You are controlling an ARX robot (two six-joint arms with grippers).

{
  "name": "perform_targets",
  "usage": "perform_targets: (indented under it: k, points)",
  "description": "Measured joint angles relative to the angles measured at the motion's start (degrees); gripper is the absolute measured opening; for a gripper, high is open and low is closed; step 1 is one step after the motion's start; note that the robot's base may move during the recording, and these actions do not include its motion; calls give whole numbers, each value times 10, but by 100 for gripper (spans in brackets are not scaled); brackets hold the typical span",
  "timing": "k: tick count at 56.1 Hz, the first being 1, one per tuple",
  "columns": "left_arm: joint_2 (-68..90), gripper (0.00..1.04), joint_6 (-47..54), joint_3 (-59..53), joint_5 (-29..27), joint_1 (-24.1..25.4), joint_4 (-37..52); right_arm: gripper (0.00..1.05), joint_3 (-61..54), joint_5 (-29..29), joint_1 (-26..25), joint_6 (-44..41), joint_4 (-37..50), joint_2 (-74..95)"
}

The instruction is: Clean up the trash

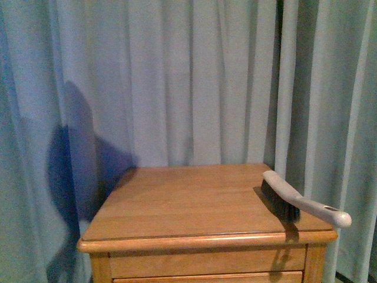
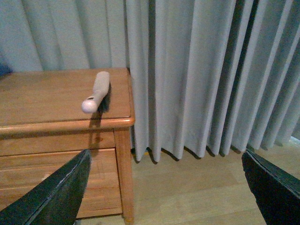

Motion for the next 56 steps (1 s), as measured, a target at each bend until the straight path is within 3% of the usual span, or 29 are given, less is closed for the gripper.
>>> perform_targets:
  k: [12,30,37,40,43,49,56]
  points:
    - [-181,29,1,-125,53,87,-12,97,0,0,0,0,0,0]
    - [-393,29,-86,-268,127,235,-89,97,0,0,0,0,0,0]
    - [-435,29,-121,-316,124,225,-96,97,0,11,3,0,-2,2]
    - [-438,29,-130,-325,121,220,-99,97,8,102,32,3,-18,29]
    - [-438,29,-134,-329,119,219,-100,97,17,146,49,3,-12,67]
    - [-439,29,-139,-329,117,218,-100,97,58,141,61,7,21,162]
    - [-440,29,-142,-329,116,218,-100,97,163,94,56,28,16,294]
